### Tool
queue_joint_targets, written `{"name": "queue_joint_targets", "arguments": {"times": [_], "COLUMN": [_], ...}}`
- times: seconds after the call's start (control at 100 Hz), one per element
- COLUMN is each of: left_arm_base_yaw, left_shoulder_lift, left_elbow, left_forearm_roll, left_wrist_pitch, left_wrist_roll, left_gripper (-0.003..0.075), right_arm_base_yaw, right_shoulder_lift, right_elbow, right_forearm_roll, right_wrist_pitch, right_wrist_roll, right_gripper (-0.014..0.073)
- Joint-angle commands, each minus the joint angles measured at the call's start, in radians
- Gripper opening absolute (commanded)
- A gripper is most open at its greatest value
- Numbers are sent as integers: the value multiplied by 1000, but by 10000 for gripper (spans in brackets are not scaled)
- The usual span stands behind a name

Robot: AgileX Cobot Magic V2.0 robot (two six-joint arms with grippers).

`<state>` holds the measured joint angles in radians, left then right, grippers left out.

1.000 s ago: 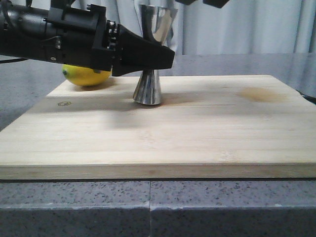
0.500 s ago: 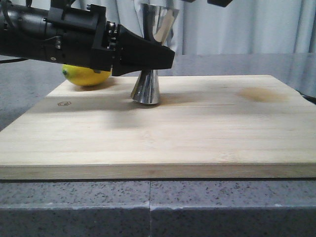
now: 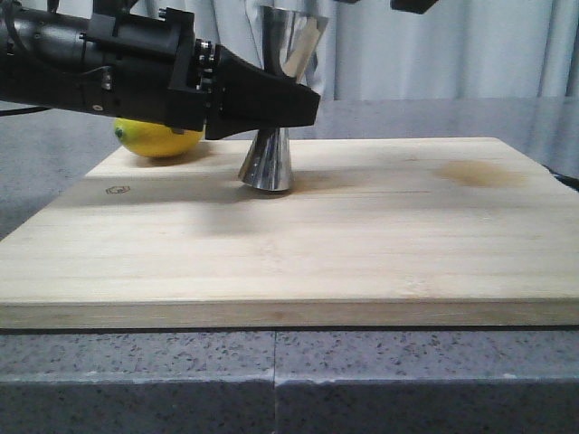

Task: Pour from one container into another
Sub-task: 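Tilt the beaker with the right gripper, pouring liquid into the jigger cup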

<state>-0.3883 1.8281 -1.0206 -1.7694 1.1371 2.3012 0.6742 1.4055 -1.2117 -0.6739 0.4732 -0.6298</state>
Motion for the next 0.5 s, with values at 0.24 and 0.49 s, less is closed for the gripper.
{"name": "queue_joint_targets", "arguments": {"times": [0.24, 0.49], "left_arm_base_yaw": [-9, -9], "left_shoulder_lift": [-42, -42], "left_elbow": [-28, -28], "left_forearm_roll": [-82, -82], "left_wrist_pitch": [68, 68], "left_wrist_roll": [-3, -3], "left_gripper": [-2, -2], "right_arm_base_yaw": [1, 1], "right_shoulder_lift": [-30, -30], "right_elbow": [-38, -38], "right_forearm_roll": [-39, -57], "right_wrist_pitch": [-53, -53], "right_wrist_roll": [-48, -60], "right_gripper": [247, 247]}}
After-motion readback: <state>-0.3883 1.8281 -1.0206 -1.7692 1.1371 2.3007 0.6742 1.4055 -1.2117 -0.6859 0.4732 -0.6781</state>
